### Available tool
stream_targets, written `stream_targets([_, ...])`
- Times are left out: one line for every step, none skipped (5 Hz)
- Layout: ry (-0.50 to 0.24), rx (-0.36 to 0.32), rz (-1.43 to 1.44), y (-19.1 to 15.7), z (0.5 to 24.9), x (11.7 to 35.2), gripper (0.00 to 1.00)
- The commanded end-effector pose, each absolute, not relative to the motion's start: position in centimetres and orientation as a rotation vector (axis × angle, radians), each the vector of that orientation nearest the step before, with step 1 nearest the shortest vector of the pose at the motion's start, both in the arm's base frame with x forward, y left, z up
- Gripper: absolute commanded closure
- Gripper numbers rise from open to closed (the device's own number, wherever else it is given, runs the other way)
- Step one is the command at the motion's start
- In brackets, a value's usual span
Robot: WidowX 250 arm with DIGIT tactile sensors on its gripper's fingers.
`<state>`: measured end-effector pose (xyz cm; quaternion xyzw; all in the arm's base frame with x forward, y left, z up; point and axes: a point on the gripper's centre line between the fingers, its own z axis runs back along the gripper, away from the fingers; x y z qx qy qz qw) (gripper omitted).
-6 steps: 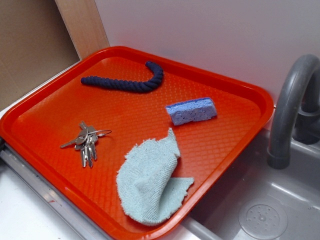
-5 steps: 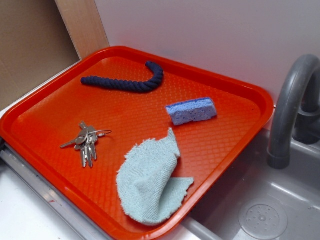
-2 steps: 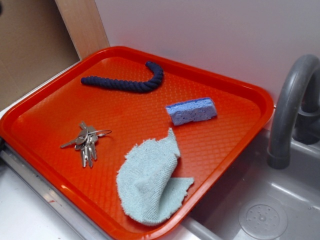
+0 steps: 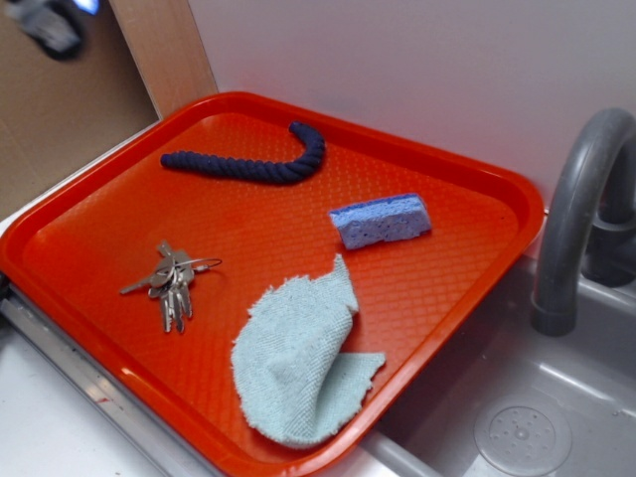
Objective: Grab the blue sponge.
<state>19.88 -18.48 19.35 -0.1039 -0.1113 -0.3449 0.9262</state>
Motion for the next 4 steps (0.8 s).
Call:
stream_targets([-0.16,-0.24,-0.82,-23.3,16.7,24.8,0.0])
stream_targets([-0.118,-0.261,-0.882,-24.9,14.7,25.7,0.0])
stream_targets([-0.026,-0.287,-0.957,-26.6,11.3,25.7,0.0])
stream_targets([0.019,-0.348,-1.002,-27.7,8.8,25.0,0.0])
